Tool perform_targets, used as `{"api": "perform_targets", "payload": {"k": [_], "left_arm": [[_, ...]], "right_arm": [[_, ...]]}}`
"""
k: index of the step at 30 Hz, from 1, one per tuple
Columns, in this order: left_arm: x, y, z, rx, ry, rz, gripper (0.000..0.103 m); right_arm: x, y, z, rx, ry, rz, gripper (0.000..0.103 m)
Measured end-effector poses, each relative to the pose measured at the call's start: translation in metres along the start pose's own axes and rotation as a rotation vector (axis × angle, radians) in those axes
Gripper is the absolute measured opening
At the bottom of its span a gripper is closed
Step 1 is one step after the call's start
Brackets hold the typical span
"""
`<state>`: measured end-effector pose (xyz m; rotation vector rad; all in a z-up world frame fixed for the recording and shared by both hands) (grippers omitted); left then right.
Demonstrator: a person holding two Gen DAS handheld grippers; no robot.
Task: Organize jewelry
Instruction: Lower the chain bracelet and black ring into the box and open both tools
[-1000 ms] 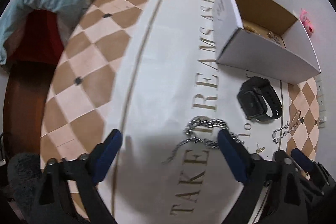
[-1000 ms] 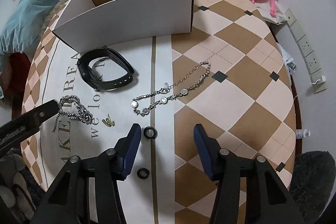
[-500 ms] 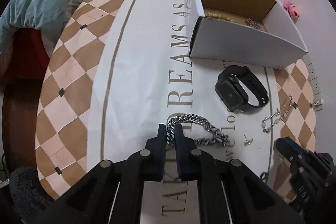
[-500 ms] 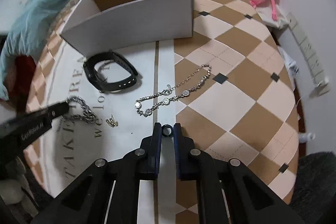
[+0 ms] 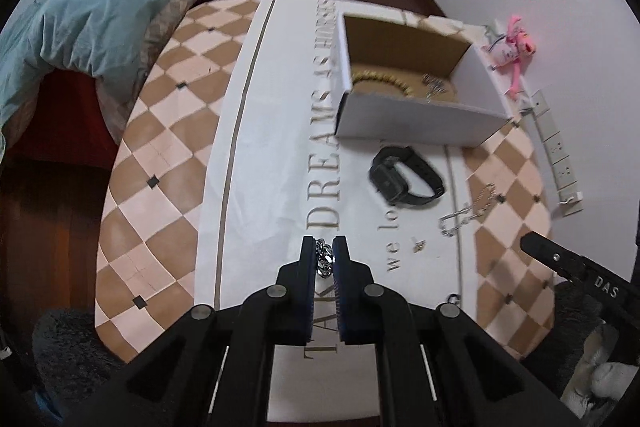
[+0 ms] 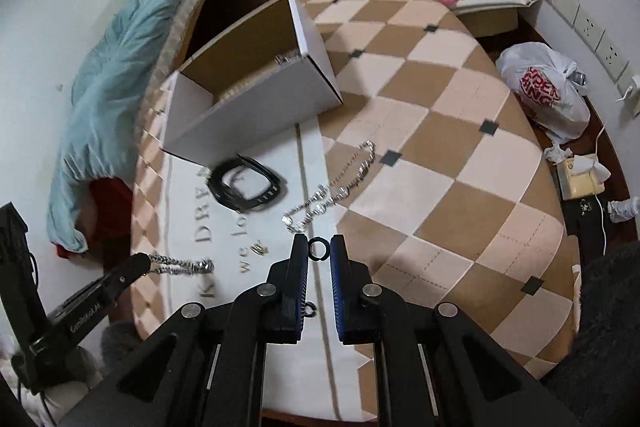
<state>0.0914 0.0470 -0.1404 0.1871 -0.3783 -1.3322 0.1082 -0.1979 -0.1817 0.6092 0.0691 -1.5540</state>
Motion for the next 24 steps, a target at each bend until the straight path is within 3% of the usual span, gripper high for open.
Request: {"api": "perform_targets", "payload": {"k": [5,13,19,24], "left_arm": [[0.011,0.025,0.027,0.042,-0.052,-0.012,0.006],[0.048,0.091,0.05,0.073,-0.178,-0.049,0.006],[0.073,0.14,0.022,0.044,-0.171,-0.108,0.006],[0.075,0.162,-0.015,-0.031,-0.172,-0.094,0.006]], "right_arm": [[-0.021,0.025,0.019,0.033,0.013,0.062,0.012],[-0.058,0.101,0.026,0.091,-0.017,0.196,0.012],[-0.065,0.147,-0.008,0.033,-0.047,0.241,0.012],[-0.059,0.162,-0.041,-0.043,-0.069,0.255,0.012]]}}
Point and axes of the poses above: each gripper's, at about its wrist camera, not at the fingertips, and z roughly against the way its jaws point, x to its right, y to its top, the point moved 4 cm from there along -z, roughly the way its jaws point, and after that the axes turned 6 degrees about z, right-handed, at the moved point
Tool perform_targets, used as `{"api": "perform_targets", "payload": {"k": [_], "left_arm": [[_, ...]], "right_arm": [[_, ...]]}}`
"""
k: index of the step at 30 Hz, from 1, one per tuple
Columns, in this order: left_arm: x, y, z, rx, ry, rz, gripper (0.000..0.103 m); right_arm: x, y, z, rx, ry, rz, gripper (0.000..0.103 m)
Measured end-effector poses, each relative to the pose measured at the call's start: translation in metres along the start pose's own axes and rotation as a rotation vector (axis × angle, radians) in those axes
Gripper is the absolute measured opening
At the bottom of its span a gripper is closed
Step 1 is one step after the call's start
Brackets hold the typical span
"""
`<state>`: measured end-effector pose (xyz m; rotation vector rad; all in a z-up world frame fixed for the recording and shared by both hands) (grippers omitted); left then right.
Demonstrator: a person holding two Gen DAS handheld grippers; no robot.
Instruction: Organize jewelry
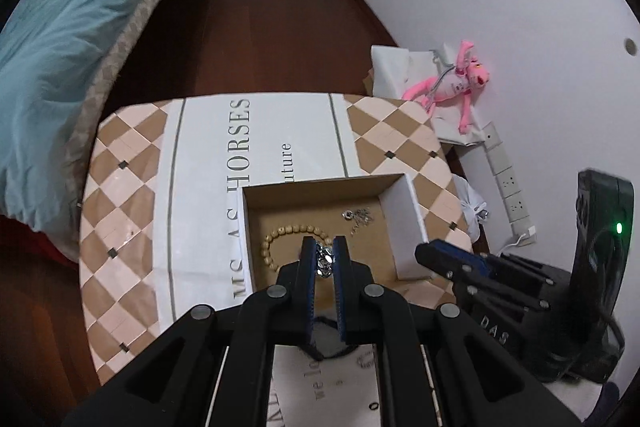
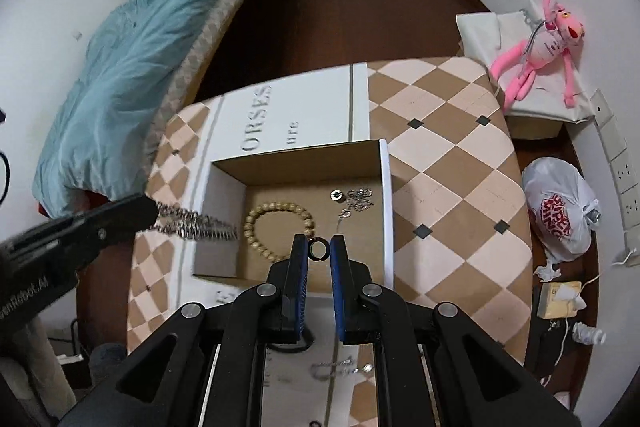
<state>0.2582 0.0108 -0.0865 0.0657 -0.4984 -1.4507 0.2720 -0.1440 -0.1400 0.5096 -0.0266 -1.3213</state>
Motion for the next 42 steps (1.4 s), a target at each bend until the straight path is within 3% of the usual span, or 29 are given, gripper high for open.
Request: {"api": "perform_targets", "payload": {"k": [4,10,12,14,15,17,19,20,22,24,29,42], "left_arm": [[-0.005,0.006,-0.023,-0.063,0.03,0.011,0.007],[-0.016,0.011,-0.031,-0.06,0.122,0.038,0.013],[-0.02,0.011,-0.03,-0.041,0.153,0.035,0.021],[-0.025,0.009,-0.027,-0.024,0.171,0.039,0.043],[-0.027,0.008,-0.026,-0.015,0.18,0.04,0.049],[-0.032,0.004,-0.022,0.004,0.2,0.046,0.078],[-0.037,0.0,-0.021,0.012,0.218,0.051,0.092],[-0.039,-0.004,-0.02,0.017,0.233,0.054,0.093],[-0.042,-0.01,-0.019,0.03,0.244,0.059,0.094],[-0.044,-0.018,-0.018,0.044,0.259,0.063,0.095],[-0.044,-0.034,-0.021,0.059,0.289,0.058,0.098],[-0.033,-0.053,-0.006,0.094,0.282,0.062,0.098]], "right_arm": [[0.004,0.006,-0.018,-0.059,0.009,0.013,0.012],[0.007,0.01,-0.025,-0.1,-0.032,0.033,0.013],[0.007,0.011,-0.023,-0.097,-0.042,0.035,0.019],[0.009,0.012,-0.02,-0.086,-0.07,0.032,0.031],[0.01,0.012,-0.017,-0.077,-0.075,0.034,0.033],[0.012,0.012,-0.013,-0.069,-0.102,0.034,0.034],[0.016,0.009,-0.01,-0.061,-0.133,0.026,0.04],[0.018,0.007,-0.009,-0.061,-0.155,0.026,0.048],[0.02,0.002,-0.008,-0.057,-0.206,0.036,0.079],[0.021,-0.007,-0.011,-0.07,-0.258,0.04,0.093],[0.022,-0.024,-0.018,-0.085,-0.321,0.059,0.102],[0.019,-0.029,0.009,-0.014,-0.376,0.049,0.102]]}}
Point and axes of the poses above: each gripper's, at about its wrist camera, not at the fingertips, and z roughly against the way its jaws point, x to its right, y to its top, the point moved 4 cm from there along -z, roughly the way its jaws point, and after that the axes turned 6 degrees about z, right-handed, at the moved point
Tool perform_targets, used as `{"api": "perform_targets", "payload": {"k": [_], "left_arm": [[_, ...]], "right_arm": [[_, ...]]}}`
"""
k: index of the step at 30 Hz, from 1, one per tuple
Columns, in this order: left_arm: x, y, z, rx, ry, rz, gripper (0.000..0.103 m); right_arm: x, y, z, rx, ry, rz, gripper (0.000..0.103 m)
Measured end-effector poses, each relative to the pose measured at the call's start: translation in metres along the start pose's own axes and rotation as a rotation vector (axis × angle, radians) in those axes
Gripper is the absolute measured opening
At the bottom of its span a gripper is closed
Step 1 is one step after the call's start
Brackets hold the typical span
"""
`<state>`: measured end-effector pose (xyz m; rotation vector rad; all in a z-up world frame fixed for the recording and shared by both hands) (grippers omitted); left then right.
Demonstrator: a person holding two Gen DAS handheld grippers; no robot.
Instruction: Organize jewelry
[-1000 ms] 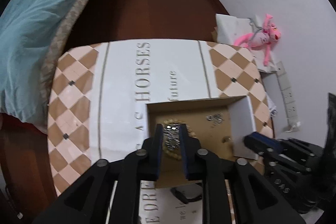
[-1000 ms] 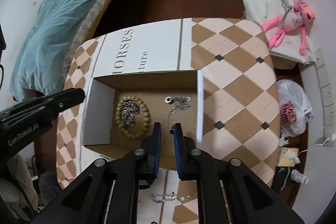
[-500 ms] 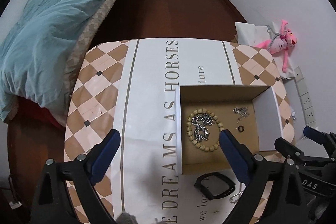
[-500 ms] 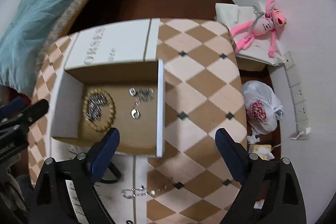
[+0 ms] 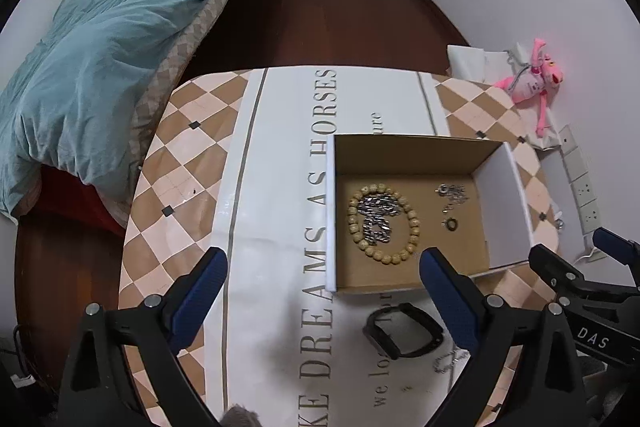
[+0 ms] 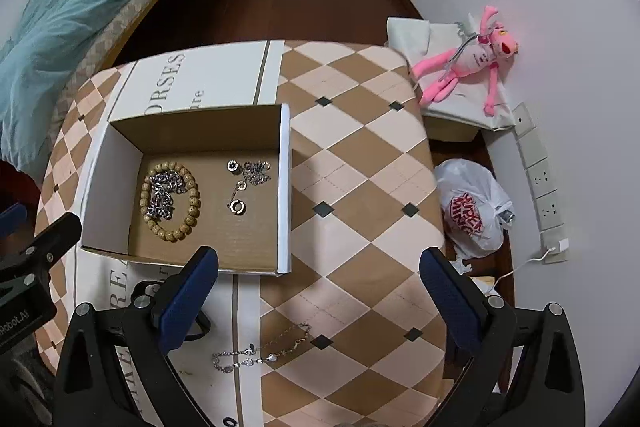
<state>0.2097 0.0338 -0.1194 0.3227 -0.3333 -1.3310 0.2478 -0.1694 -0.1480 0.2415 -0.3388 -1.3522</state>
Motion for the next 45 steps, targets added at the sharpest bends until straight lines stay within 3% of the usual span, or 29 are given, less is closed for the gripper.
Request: {"api": "perform_targets", "payload": {"k": [9,14,20,26,30,33,38,41,42,43,45], "left_arm": [[0.0,-0.003,0.057,0.116,0.003,0.013,0.098],[-0.008,-0.014,0.088,0.143,0.037,0.04,0.098],[-0.028,-0.063,0.077,0.089,0.088,0.04,0.098],[-0.055,-0.134,0.024,-0.066,0.166,0.036,0.098],[-0.066,-0.161,0.003,-0.121,0.204,0.037,0.098],[-0.073,-0.17,-0.005,-0.132,0.217,0.047,0.098],[-0.079,-0.177,-0.009,-0.144,0.226,0.063,0.098],[-0.081,-0.178,-0.011,-0.149,0.229,0.069,0.098],[-0.081,-0.179,-0.011,-0.151,0.229,0.073,0.098],[-0.081,-0.178,-0.011,-0.152,0.228,0.074,0.098],[-0.08,-0.178,-0.012,-0.154,0.228,0.07,0.098]], "right_arm": [[0.008,-0.005,0.066,0.129,-0.019,-0.029,0.102],[0.01,-0.02,0.1,0.18,0.015,-0.053,0.102],[-0.013,-0.078,0.08,0.09,0.038,-0.037,0.102],[-0.051,-0.154,0.018,-0.059,0.129,-0.024,0.101],[-0.068,-0.183,-0.015,-0.123,0.168,-0.02,0.074],[-0.077,-0.19,-0.02,-0.103,0.177,-0.011,0.068],[-0.091,-0.193,-0.017,-0.047,0.116,0.056,0.055],[-0.095,-0.192,-0.014,-0.018,0.091,0.081,0.034],[-0.095,-0.192,-0.013,-0.01,0.088,0.081,0.02],[-0.095,-0.191,-0.012,-0.005,0.088,0.081,0.013],[-0.097,-0.189,-0.013,0.002,0.086,0.091,0.013]]}}
Point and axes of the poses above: each gripper's, at about its wrist camera, not at the fingertips, and z roughly against the way its jaws point, x to its right, y to its top, the point moved 4 cm from there along -z, roughly the way its jaws point, and after that the axes turned 6 degrees about z, right-handed, at the moved point
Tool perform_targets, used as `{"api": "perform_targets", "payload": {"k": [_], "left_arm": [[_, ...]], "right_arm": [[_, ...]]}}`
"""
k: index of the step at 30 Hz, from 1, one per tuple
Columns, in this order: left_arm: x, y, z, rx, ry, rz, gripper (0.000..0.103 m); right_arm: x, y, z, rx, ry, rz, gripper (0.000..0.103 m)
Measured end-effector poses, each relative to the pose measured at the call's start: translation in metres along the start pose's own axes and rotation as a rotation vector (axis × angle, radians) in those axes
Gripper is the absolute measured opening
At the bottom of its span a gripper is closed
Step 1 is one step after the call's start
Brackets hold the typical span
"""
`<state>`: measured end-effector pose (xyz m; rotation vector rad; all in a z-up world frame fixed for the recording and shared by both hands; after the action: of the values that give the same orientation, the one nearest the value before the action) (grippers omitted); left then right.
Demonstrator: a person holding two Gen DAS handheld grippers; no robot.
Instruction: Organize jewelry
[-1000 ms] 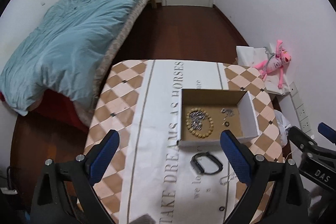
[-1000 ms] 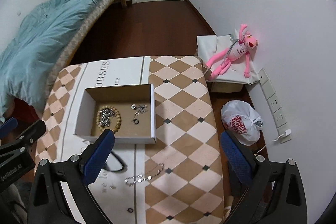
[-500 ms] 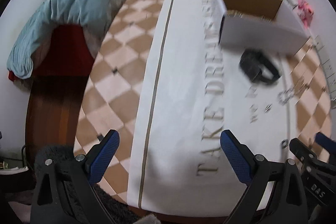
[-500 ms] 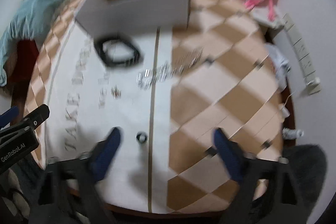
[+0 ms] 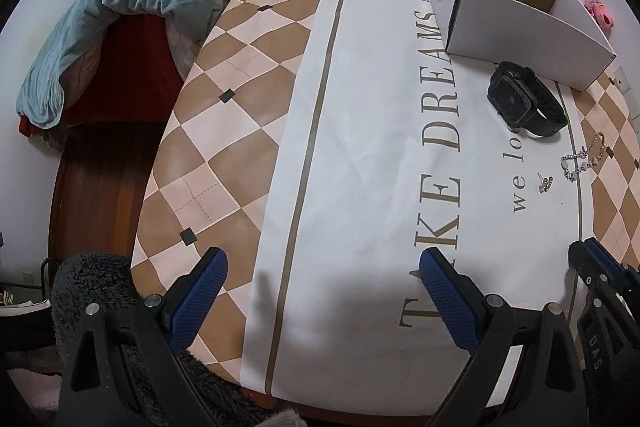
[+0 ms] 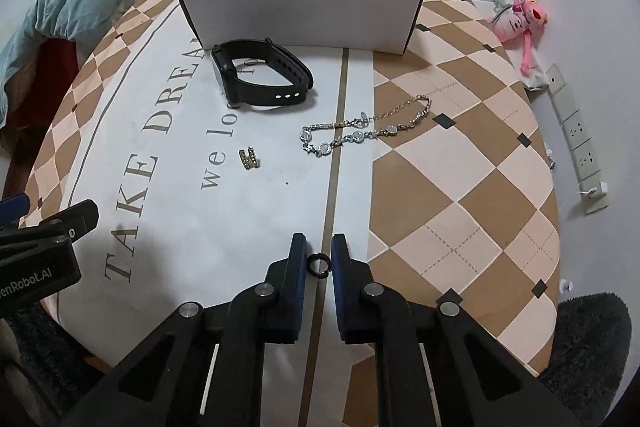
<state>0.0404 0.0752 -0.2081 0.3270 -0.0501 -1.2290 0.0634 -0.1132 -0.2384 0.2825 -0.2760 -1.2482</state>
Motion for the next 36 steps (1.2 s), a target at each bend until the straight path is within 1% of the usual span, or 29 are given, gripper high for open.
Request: {"api": "perform_targets", "payload": {"k": [4,7,9,12,14,16,17,18,20,21,23,24,26,27,29,31,36], "left_arm": [[0.006,0.001,0.001,0.001,-0.005,-0.013,0.098],[0.017,0.004,0.006,0.006,-0.036,-0.021,0.098],[0.03,0.008,0.009,0.008,-0.075,-0.025,0.098],[0.059,0.014,0.013,0.003,-0.171,-0.032,0.097],[0.076,0.017,0.013,-0.004,-0.217,-0.039,0.097],[0.093,0.018,0.013,-0.012,-0.257,-0.051,0.097],[0.102,0.018,0.013,-0.011,-0.268,-0.061,0.095],[0.11,0.018,0.013,-0.009,-0.278,-0.077,0.092],[0.123,0.017,0.012,-0.006,-0.275,-0.102,0.075],[0.129,0.016,0.011,-0.004,-0.274,-0.116,0.07],[0.139,0.016,0.006,-0.006,-0.271,-0.142,0.048],[0.142,0.015,0.006,0.005,-0.258,-0.154,0.046],[0.148,0.015,0.007,0.026,-0.253,-0.176,0.032],[0.149,0.016,0.008,0.029,-0.254,-0.182,0.028],[0.151,0.019,0.007,0.035,-0.264,-0.193,0.014],[0.153,0.019,0.006,0.034,-0.272,-0.196,0.007],[0.151,0.018,0.009,0.039,-0.296,-0.192,0.006]], "right_arm": [[0.003,0.0,0.0,0.005,0.015,-0.013,0.012],[0.017,0.001,0.004,0.013,0.023,-0.063,0.012],[0.035,0.004,0.008,0.023,0.02,-0.113,0.012],[0.063,0.008,0.008,0.021,0.002,-0.176,0.012],[0.083,0.009,0.005,0.017,-0.015,-0.212,0.012],[0.102,0.009,0.003,0.013,-0.025,-0.25,0.012],[0.109,0.009,0.003,0.012,-0.029,-0.261,0.012],[0.116,0.008,0.004,0.012,-0.033,-0.271,0.012],[0.126,0.007,0.004,0.013,-0.04,-0.288,0.012],[0.131,0.006,0.004,0.012,-0.042,-0.297,0.012],[0.139,0.005,0.004,0.011,-0.044,-0.308,0.012],[0.141,0.004,0.004,0.011,-0.046,-0.313,0.013],[0.145,0.002,0.006,0.012,-0.049,-0.319,0.013],[0.147,0.001,0.005,0.01,-0.049,-0.323,0.013],[0.148,0.0,0.006,0.009,-0.05,-0.329,0.013],[0.149,0.001,0.006,0.01,-0.049,-0.329,0.013],[0.144,0.004,0.01,0.023,-0.035,-0.323,0.013]]}}
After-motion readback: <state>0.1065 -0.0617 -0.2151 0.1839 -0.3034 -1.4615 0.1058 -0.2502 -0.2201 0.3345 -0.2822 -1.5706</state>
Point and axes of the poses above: each gripper's, at about its wrist camera, not at the fingertips, and z roughly against the way its jaws point, x to its right, y to its top, the point moved 4 cm from there along -z, roughly the way its jaws point, and after that the axes turned 6 degrees about z, right-handed, at the moved point
